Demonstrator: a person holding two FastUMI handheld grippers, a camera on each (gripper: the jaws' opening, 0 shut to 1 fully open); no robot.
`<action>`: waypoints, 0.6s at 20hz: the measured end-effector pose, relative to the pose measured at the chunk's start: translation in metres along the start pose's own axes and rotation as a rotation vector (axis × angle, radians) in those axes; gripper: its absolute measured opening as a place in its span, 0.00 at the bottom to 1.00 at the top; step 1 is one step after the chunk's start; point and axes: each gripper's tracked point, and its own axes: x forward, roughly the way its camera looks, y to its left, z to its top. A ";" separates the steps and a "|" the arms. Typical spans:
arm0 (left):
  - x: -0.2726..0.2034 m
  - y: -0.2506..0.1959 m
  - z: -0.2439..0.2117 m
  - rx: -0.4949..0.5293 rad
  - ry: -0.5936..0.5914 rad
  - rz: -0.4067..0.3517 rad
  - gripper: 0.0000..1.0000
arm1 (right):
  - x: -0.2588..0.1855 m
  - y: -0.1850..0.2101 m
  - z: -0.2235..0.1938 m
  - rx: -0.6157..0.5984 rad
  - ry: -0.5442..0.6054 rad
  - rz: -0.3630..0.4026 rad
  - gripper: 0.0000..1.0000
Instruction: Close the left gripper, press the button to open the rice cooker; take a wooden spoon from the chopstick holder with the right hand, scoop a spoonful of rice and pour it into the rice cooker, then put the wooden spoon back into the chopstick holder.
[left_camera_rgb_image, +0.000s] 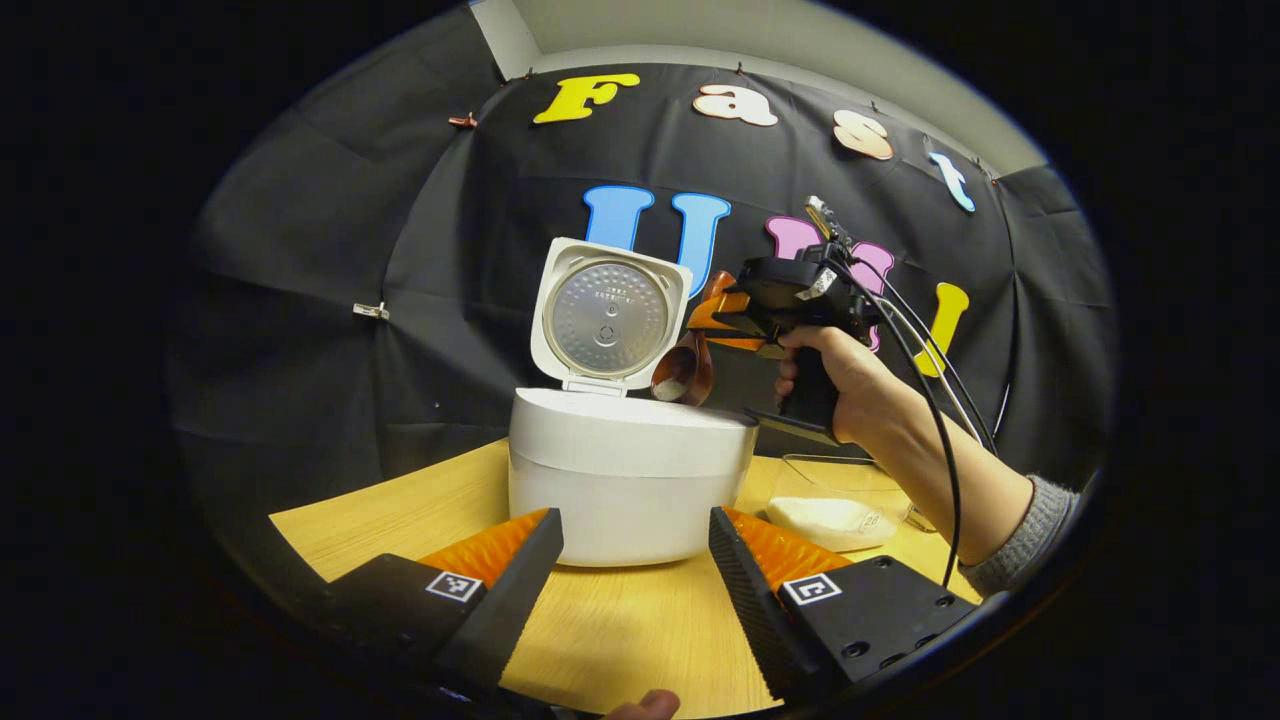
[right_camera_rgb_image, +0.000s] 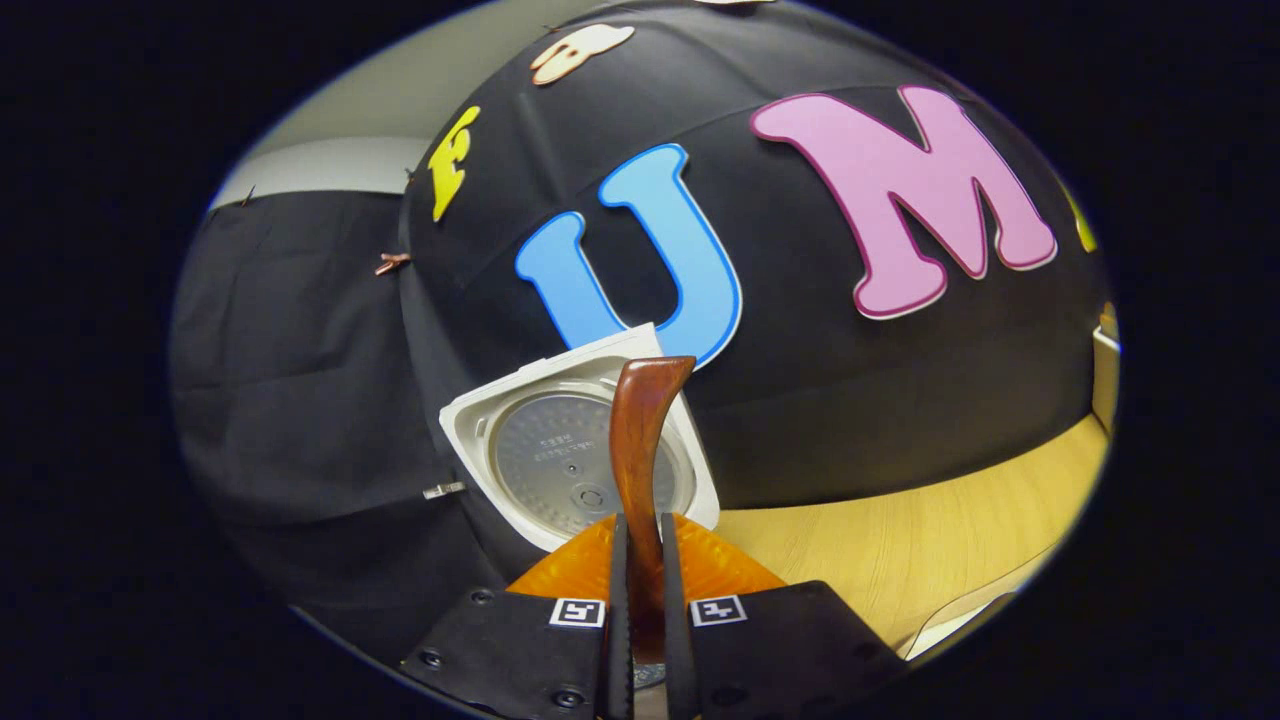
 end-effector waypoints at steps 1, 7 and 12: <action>0.000 0.000 0.000 0.000 0.001 0.002 0.94 | 0.000 0.004 -0.001 -0.044 -0.003 0.003 0.16; -0.001 0.004 0.000 -0.011 0.003 0.008 0.94 | 0.000 0.025 -0.003 -0.244 -0.026 0.008 0.16; -0.004 0.004 -0.003 -0.016 0.005 0.004 0.94 | -0.001 0.044 -0.006 -0.361 -0.025 0.048 0.16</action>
